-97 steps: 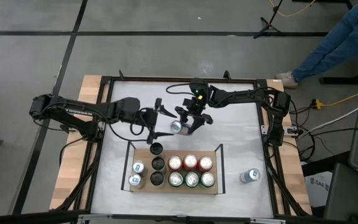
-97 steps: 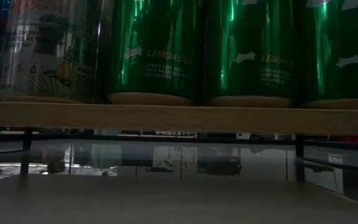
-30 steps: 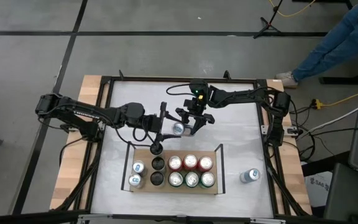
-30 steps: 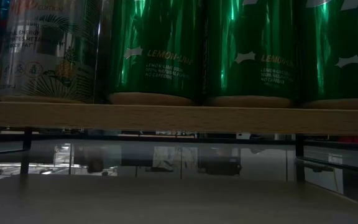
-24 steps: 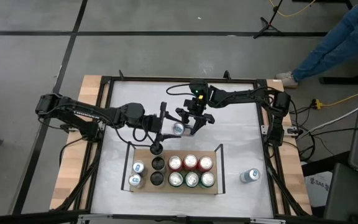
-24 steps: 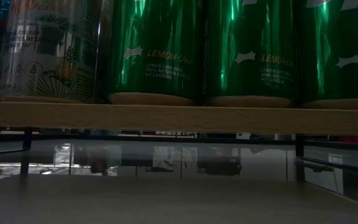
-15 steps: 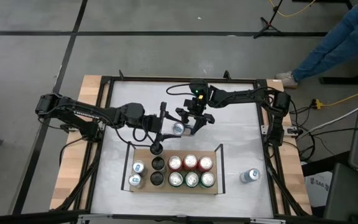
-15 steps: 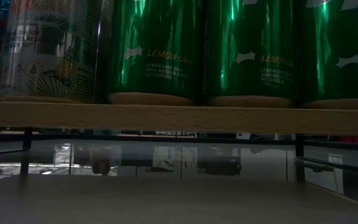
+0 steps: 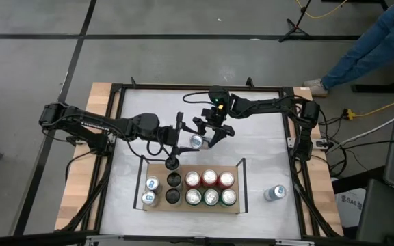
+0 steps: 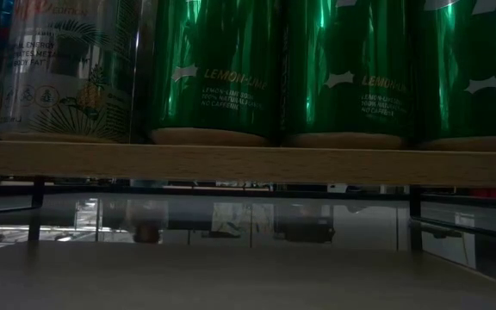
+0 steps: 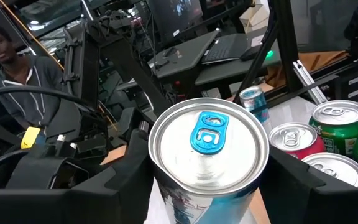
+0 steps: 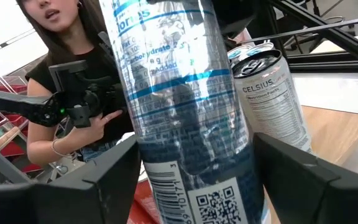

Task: Place canned beverage on shelf
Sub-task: Put the top blue soda can on the shelf aligned with the other blue soda can

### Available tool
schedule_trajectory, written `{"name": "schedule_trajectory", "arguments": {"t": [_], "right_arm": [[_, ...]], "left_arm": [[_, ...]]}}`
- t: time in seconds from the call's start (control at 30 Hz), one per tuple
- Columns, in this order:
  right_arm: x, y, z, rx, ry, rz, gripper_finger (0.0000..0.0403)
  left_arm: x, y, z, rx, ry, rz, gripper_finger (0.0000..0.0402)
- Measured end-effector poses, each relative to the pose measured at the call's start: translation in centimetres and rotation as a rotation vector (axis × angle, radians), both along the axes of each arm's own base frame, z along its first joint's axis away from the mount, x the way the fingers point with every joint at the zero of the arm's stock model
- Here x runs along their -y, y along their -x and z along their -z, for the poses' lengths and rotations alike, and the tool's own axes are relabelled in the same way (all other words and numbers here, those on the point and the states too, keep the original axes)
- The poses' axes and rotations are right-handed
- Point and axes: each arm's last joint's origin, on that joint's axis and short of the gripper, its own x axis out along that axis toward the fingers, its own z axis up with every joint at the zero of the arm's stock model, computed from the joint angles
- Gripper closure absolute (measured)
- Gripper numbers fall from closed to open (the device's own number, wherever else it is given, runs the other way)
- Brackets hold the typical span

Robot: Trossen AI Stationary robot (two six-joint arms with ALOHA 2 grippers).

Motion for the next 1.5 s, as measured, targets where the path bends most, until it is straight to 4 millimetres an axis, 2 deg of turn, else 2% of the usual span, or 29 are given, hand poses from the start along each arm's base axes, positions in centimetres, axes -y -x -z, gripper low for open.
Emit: {"name": "schedule_trajectory", "arguments": {"t": [0.1, 0.5, 0.87, 1.13, 1.4, 1.5], "right_arm": [[0.3, 0.1, 0.0, 0.001, -0.002, 0.001, 0.0109], [4.0, 1.4, -0.1, -0.046, -0.032, 0.086, 0.0109], [4.3, 1.5, -0.1, -0.071, -0.043, 0.1, 0.0109], [6.9, 2.5, 0.0, -0.077, -0.037, 0.22, 0.0109], [9.5, 3.8, 0.2, -0.097, -0.036, 0.34, 0.0109], [9.9, 4.0, 0.3, -0.104, -0.033, 0.372, 0.0109]], "left_arm": [[0.0, 0.0, 0.0, 0.002, 0.0, -0.006, 0.0173], [-0.5, 0.8, -0.7, 0.004, 0.014, -0.15, 0.0173], [-0.9, 1.0, -1.0, 0.02, 0.033, -0.184, 0.0173], [-1.2, 1.4, -1.5, 0.04, 0.083, -0.245, 0.0173], [-1.3, 2.9, -2.7, 0.05, 0.153, -0.262, 0.0173], [-1.5, 4.1, -3.3, 0.037, 0.178, -0.29, 0.0173]]}}
